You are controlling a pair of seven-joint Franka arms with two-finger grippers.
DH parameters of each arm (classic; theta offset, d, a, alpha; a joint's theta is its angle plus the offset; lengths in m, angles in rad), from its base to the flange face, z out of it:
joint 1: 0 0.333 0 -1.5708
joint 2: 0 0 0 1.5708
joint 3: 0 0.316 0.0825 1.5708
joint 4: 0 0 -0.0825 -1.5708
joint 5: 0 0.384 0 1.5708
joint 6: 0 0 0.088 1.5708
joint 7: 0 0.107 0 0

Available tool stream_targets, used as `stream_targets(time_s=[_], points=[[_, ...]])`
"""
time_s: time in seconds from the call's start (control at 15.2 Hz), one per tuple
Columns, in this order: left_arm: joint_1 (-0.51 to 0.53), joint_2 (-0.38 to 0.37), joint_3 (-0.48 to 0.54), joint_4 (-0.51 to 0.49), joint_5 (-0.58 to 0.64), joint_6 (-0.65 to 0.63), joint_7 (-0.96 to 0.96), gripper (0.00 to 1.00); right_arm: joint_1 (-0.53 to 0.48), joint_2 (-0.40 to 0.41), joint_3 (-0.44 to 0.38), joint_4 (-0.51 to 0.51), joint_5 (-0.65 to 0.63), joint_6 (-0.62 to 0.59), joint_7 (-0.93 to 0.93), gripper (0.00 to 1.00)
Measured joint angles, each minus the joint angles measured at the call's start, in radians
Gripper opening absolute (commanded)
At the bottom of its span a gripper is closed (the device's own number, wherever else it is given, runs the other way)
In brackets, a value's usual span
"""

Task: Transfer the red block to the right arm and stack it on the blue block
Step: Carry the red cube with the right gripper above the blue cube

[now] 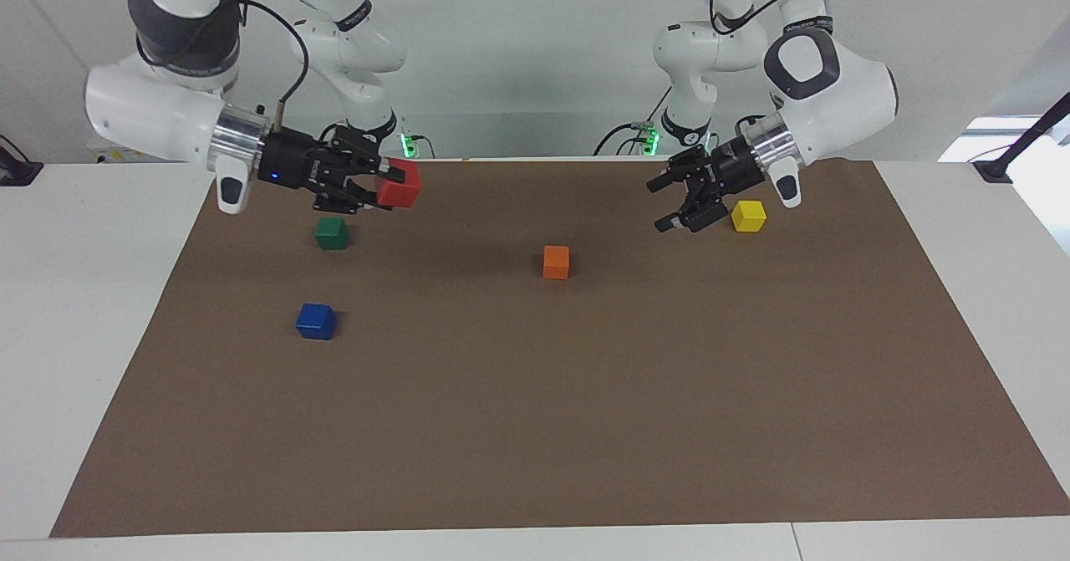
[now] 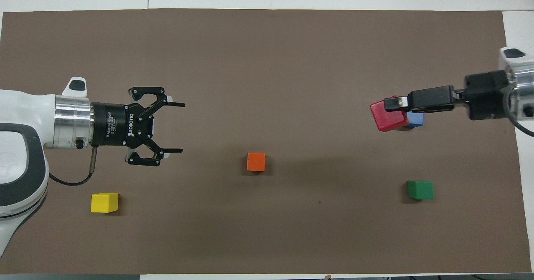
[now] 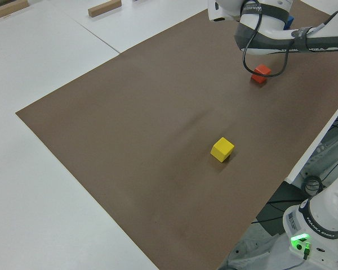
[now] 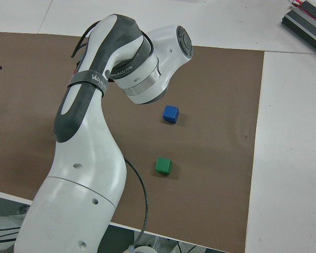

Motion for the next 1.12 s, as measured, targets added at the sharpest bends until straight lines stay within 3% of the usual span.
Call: stream_targets(time_s=[0.33, 0.53, 0.79, 0.99, 1.12], points=[[0.032, -0.001, 0.000, 0.039, 0.368, -0.077, 0.263, 1.00, -0.040, -0.122, -0.001, 0.067, -0.524, -0.001, 0.100, 0.00], [0.061, -0.001, 0.001, 0.041, 0.516, -0.080, 0.572, 1.00, -0.050, -0.148, -0.001, 0.072, -0.722, -0.002, 0.111, 0.00], [0.089, 0.000, 0.004, 0.041, 0.675, -0.076, 0.993, 1.00, -0.036, -0.145, 0.015, 0.065, -0.902, -0.004, 0.226, 0.00], [0.099, 0.000, 0.004, 0.059, 0.791, -0.059, 1.112, 1.00, 0.002, -0.119, 0.027, 0.033, -0.959, 0.030, 0.283, 0.00], [0.097, 0.000, -0.003, 0.086, 0.908, -0.057, 1.128, 1.00, 0.007, -0.081, 0.028, 0.007, -0.983, 0.114, 0.287, 0.00]])
